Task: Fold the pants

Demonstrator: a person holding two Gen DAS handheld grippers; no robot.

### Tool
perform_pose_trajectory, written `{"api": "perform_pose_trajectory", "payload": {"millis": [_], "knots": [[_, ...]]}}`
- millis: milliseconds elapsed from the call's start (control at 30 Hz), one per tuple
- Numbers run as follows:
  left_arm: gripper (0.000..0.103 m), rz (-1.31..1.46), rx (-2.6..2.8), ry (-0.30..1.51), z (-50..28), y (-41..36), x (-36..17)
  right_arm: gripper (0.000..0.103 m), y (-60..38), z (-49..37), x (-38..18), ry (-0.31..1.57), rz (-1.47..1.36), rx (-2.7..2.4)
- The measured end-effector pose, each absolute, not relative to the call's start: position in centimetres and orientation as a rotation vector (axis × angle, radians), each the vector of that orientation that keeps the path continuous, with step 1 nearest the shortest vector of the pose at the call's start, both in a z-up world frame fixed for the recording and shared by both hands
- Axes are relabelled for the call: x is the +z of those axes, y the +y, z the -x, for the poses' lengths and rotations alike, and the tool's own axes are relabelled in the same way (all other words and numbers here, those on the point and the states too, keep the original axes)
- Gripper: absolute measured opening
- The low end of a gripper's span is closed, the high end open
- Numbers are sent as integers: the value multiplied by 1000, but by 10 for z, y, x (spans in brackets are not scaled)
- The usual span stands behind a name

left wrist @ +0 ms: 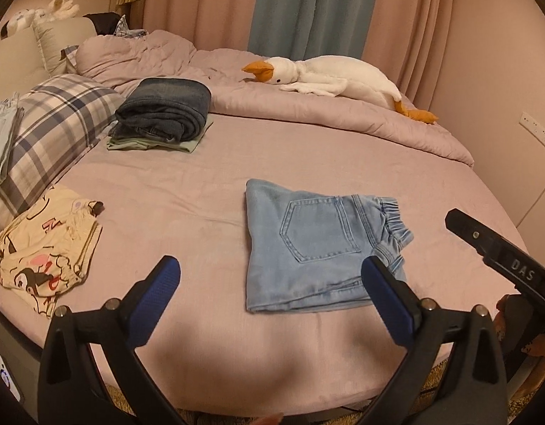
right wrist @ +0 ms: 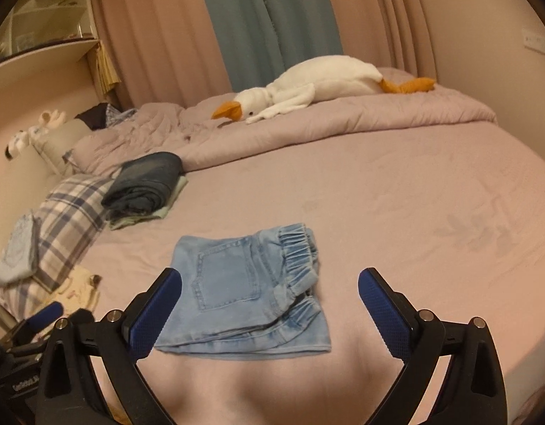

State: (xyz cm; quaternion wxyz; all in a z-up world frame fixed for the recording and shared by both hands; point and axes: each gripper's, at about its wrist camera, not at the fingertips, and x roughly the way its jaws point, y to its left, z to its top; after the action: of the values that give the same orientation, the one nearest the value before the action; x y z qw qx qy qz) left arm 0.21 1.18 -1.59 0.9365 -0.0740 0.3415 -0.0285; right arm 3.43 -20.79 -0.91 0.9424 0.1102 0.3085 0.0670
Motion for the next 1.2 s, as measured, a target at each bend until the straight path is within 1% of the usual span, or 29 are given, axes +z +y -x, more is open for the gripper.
{"api": "perform_pose_trajectory", "payload": {"millis": [300, 1200], "knots": [[102, 179, -59, 736, 2, 13, -20, 99, -203, -31, -13, 642, -190, 103], [102, 137, -47, 713, 10, 9, -13, 99, -198, -26, -12, 646, -158, 96]]}}
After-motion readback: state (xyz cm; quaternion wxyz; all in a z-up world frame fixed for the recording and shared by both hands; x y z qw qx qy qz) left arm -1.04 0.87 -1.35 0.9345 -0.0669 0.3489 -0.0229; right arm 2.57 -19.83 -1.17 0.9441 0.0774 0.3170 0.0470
